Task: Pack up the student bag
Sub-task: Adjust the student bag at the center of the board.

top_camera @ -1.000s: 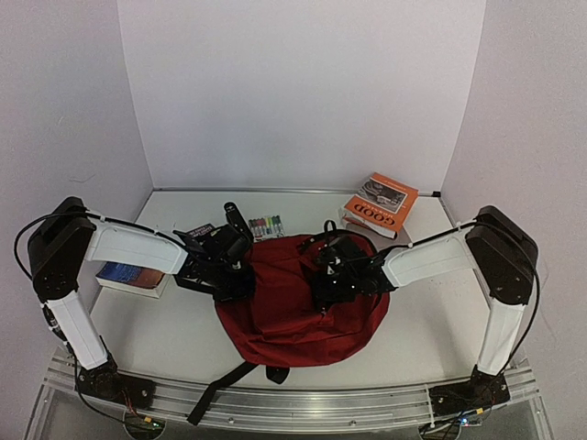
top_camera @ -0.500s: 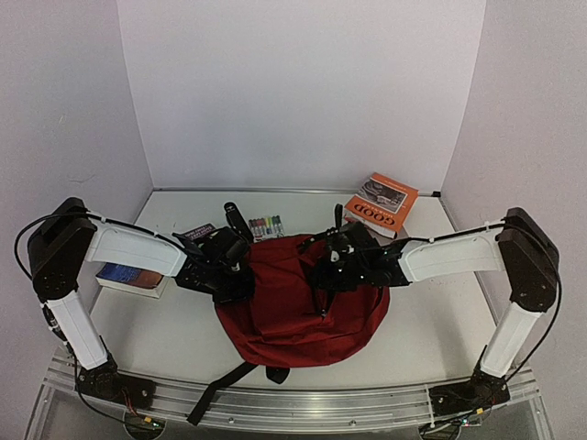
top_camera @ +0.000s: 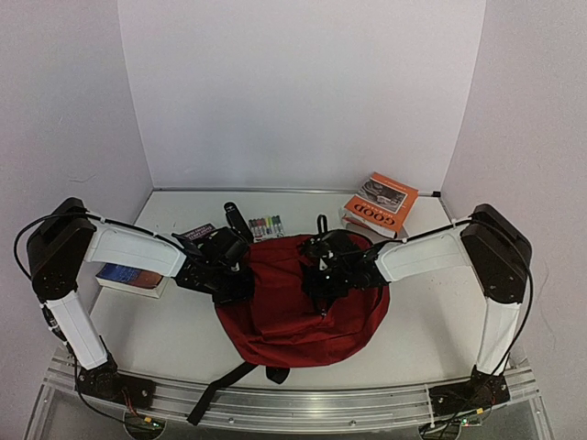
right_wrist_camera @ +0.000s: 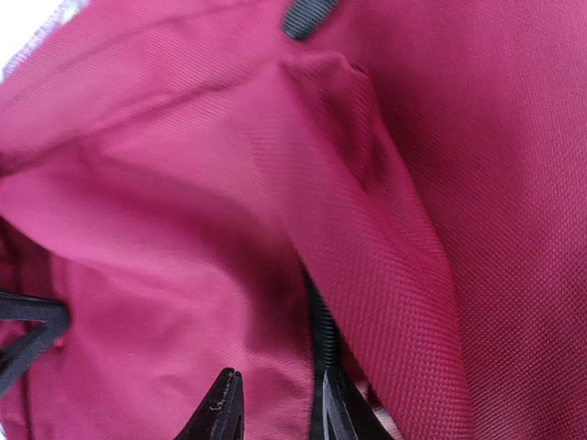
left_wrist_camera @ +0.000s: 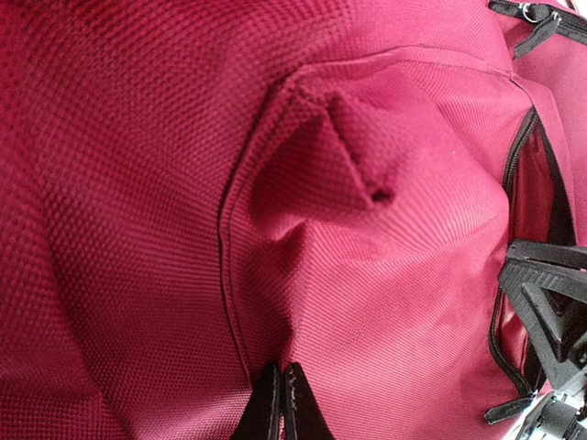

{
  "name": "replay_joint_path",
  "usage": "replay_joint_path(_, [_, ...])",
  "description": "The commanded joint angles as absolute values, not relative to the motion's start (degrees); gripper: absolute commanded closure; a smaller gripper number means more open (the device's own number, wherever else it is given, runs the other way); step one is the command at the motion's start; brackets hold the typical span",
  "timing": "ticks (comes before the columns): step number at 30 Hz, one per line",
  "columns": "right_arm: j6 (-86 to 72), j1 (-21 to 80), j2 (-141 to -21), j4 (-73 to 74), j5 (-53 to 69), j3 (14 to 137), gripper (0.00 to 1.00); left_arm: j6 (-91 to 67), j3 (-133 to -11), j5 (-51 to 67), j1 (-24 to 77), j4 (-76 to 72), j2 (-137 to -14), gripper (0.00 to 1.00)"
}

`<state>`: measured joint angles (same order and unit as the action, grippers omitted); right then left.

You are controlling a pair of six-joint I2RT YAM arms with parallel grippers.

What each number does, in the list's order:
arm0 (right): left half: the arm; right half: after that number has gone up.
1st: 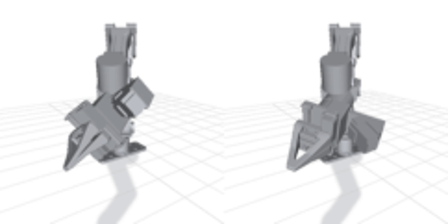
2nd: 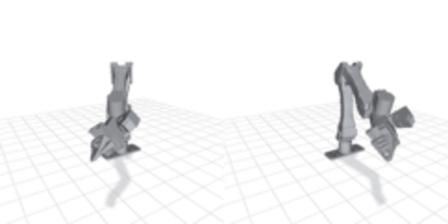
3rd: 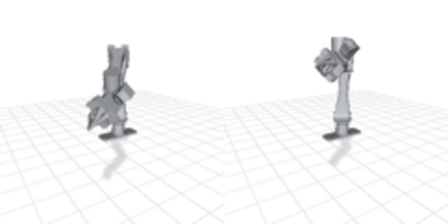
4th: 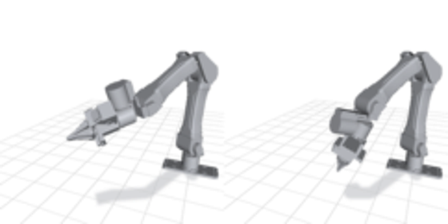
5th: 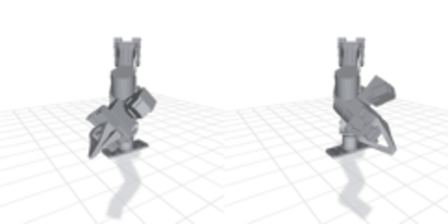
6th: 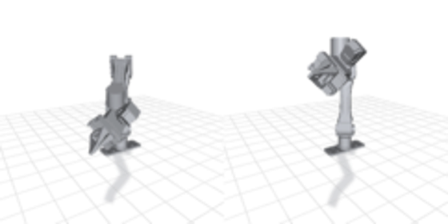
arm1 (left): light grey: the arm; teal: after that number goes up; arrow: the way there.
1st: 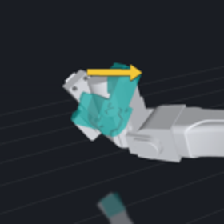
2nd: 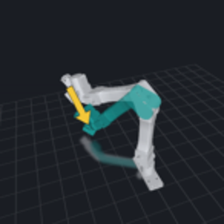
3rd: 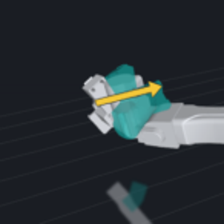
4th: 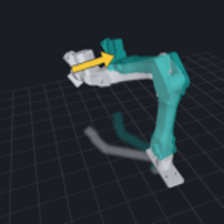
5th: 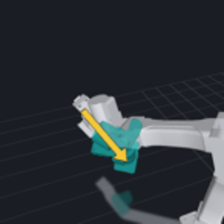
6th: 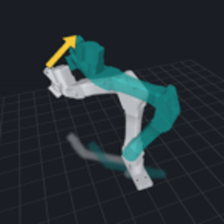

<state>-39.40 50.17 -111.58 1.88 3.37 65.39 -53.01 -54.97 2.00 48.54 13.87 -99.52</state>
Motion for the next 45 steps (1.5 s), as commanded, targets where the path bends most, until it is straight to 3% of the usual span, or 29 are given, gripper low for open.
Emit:
replay_joint_path(1, [-38.7, 50.2, -113.0, 3.7, 0.3, 67.9, 0.69, -53.6, -53.9, 2.5, 48.2, 14.5, -98.0, 1.0])
replay_joint_path(16, [-36.9, 49.8, -117.4, 3.6, 3.6, 69.4, 0.69, -53.7, -53.1, 2.8, 47.8, 14.0, -98.6, 1.0])
replay_joint_path(25, [-37.3, 49.8, -112.1, -2.6, 12.6, 66.7, 0.99, -53.7, -52.9, 3.1, 47.2, 13.0, -98.6, 1.0])
replay_joint_path(37, [-41.7, 49.8, -100.4, -7.8, 20.3, 63.4, 1.0, -53.8, -50.4, 2.7, 45.8, 12.8, -95.6, 1.0])
replay_joint_path(41, [-42.3, 49.8, -101.3, -7.8, 19.7, 63.2, 1.0, -53.0, -50.4, 3.0, 45.8, 13.3, -93.6, 0.93])
replay_joint_path(45, [-43.5, 49.8, -102.8, -7.8, 19.6, 63.3, 1.0, -51.7, -50.1, 2.3, 45.7, 15.5, -88.1, 0.78])
